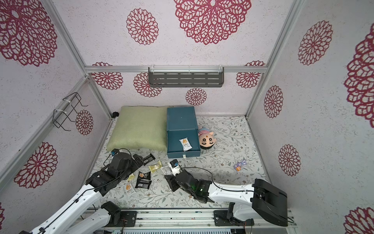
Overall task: Place the cookies into the drawer by color
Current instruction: Pick up the cookie at the center of the board, then place the cookie in the drawer.
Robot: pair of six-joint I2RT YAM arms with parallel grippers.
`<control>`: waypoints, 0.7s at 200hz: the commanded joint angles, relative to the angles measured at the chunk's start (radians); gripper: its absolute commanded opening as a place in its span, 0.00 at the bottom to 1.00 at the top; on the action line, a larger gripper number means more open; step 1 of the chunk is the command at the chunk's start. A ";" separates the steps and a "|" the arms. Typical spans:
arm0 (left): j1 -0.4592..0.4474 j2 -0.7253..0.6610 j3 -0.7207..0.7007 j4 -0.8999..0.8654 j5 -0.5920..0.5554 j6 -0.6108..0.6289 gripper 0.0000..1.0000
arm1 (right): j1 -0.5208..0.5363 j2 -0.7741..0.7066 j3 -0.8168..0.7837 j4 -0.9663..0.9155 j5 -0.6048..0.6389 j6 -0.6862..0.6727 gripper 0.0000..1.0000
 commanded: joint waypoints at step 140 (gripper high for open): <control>0.011 -0.132 -0.126 0.048 0.015 -0.047 0.98 | -0.296 -0.212 0.247 -0.250 -0.072 -0.052 0.46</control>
